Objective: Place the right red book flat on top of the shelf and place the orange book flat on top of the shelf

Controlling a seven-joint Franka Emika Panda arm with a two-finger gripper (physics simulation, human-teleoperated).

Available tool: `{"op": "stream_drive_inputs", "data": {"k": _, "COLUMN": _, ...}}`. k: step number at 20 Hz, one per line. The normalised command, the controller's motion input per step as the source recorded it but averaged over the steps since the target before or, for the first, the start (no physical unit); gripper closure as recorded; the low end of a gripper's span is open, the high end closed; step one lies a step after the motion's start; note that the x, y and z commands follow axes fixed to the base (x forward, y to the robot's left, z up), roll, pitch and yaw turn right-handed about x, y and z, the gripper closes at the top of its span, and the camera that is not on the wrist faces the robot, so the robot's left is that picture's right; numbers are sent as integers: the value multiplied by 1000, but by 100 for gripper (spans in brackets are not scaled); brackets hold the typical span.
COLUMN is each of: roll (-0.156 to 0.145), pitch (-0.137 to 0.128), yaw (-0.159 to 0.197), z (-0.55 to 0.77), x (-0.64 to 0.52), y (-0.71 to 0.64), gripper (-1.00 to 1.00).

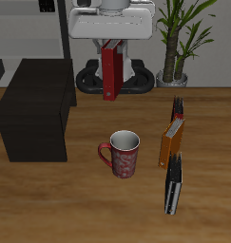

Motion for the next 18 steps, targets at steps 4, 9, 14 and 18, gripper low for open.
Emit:
{"op": "stream_drive_inputs", "data": {"k": 4, "roll": 14, "pitch": -26, "yaw": 43, "z": -73, "x": -484, "y": -69, "gripper": 100}}
{"op": "stream_drive_inputs", "data": {"k": 9, "roll": -30, "pitch": 4, "yaw": 4, "z": -33, "x": -467, "y": -210, "gripper": 100}}
{"op": "stream_drive_inputs", "data": {"k": 14, "roll": -32, "pitch": 0, "yaw": 12, "z": -61, "x": -376, "y": -223, "gripper": 100}}
{"op": "stream_drive_inputs", "data": {"k": 18, "roll": -20, "pitch": 2, "yaw": -8, "z": -20, "x": -316, "y": -104, "gripper": 100}}
